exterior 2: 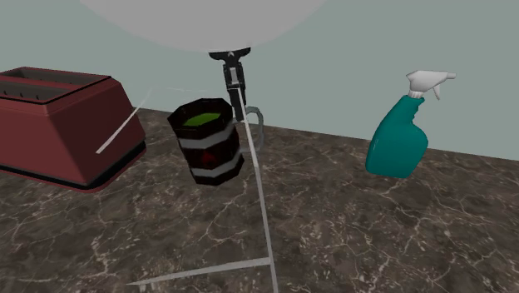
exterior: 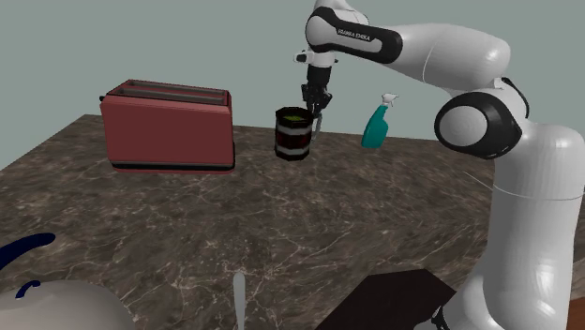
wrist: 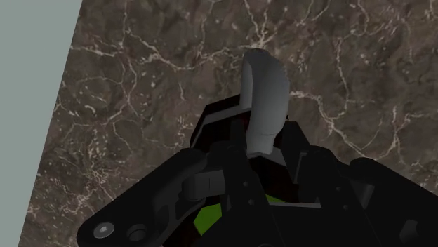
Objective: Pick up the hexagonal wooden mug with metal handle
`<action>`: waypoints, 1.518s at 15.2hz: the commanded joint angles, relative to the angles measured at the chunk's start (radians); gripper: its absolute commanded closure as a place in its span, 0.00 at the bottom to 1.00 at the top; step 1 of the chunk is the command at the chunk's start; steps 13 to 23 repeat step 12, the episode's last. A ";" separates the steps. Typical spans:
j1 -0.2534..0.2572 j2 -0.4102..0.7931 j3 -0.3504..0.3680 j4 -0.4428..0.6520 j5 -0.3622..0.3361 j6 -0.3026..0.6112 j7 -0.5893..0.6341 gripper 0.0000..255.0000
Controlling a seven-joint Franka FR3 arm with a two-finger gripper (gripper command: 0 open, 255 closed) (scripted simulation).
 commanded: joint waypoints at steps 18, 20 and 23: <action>-0.044 0.157 0.001 0.415 0.030 -0.255 -0.023 1.00; -0.044 0.157 0.001 0.415 0.030 -0.255 -0.023 1.00; -0.044 0.157 0.001 0.415 0.030 -0.255 -0.023 1.00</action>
